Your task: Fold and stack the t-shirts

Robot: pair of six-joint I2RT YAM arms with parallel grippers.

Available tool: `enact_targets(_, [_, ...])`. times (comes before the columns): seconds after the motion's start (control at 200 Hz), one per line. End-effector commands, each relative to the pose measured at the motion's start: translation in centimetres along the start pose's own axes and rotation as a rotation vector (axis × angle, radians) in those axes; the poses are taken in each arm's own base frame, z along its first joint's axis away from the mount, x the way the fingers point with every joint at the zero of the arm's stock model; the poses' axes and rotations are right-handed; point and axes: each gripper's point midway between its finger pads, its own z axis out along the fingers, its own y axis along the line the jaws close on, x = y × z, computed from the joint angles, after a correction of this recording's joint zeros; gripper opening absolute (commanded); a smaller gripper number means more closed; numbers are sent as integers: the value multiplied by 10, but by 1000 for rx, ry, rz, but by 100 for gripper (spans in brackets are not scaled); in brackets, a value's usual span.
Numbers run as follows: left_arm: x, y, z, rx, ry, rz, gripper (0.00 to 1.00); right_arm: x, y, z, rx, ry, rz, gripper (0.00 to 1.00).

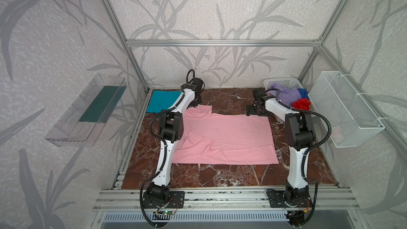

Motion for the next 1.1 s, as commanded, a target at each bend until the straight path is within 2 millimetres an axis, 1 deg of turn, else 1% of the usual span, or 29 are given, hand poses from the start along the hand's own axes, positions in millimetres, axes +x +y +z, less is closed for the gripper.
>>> enact_targets(0.0, [-10, -1, -33, 51, -27, -42, 0, -1, 7, 8, -43, 15, 27, 100])
enact_targets(0.095, [-7, 0, -37, 57, -24, -50, 0, 4, 12, 16, -69, 40, 51, 100])
enact_targets(0.18, [-5, 2, -40, 60, -26, -53, 0, 11, 15, 25, -81, 67, 68, 98])
enact_targets(0.305, [-3, 4, -46, 68, -31, -54, 0, 17, 16, 32, -88, 79, 84, 87])
enact_targets(0.335, [-3, 4, -48, 72, -33, -54, 0, 16, 16, 32, -91, 76, 88, 83])
enact_targets(0.355, [-3, 4, -48, 72, -30, -55, 0, 15, 16, 32, -94, 70, 92, 76])
enact_targets(0.36, [-3, 4, -48, 72, -30, -54, 0, 15, 16, 32, -94, 70, 92, 76])
enact_targets(0.365, [-3, 4, -49, 73, -30, -55, 0, 15, 16, 32, -95, 69, 93, 72])
enact_targets(0.395, [-3, 4, -50, 75, -31, -55, 0, 14, 16, 31, -99, 63, 97, 59])
enact_targets(0.4, [-3, 4, -51, 77, -32, -56, 0, 14, 16, 31, -99, 63, 97, 59])
enact_targets(0.405, [-3, 4, -51, 76, -30, -56, 0, 14, 16, 31, -101, 61, 99, 54])
enact_targets(0.415, [-3, 5, -51, 76, -30, -58, 0, 13, 16, 30, -103, 57, 101, 48])
enact_targets(0.42, [-2, 5, -52, 76, -29, -57, 0, 13, 16, 30, -103, 57, 101, 48])
enact_targets(0.435, [-2, 5, -53, 77, -28, -58, 0, 12, 15, 29, -105, 53, 104, 38])
enact_targets(0.445, [-1, 6, -53, 75, -26, -59, 0, 12, 15, 29, -106, 50, 106, 33])
enact_targets(0.45, [-1, 6, -53, 75, -25, -59, 0, 12, 15, 29, -106, 50, 106, 33])
enact_targets(0.455, [-1, 6, -54, 75, -25, -59, 0, 11, 15, 28, -107, 47, 106, 29])
enact_targets(0.495, [0, 7, -56, 76, -24, -60, 0, 9, 15, 26, -111, 35, 108, 21])
enact_targets(0.54, [1, 9, -60, 80, -26, -63, 0, 6, 15, 21, -115, 23, 106, 15])
enact_targets(0.655, [6, 14, -75, 95, -38, -78, 0, 0, 16, 7, -132, -19, 99, 9])
enact_targets(0.765, [11, 24, -97, 108, -61, -98, 0, -1, 14, -8, -144, -62, 96, 4])
enact_targets(0.94, [22, 46, -131, 111, -113, -116, 0, 5, 7, -23, -137, -105, 100, 3])
enact_targets(1.02, [31, 53, -139, 115, -121, -122, 0, 8, 4, -28, -135, -129, 105, 2])
enact_targets(1.095, [40, 61, -140, 111, -117, -132, 0, 11, 1, -33, -134, -152, 112, 1])
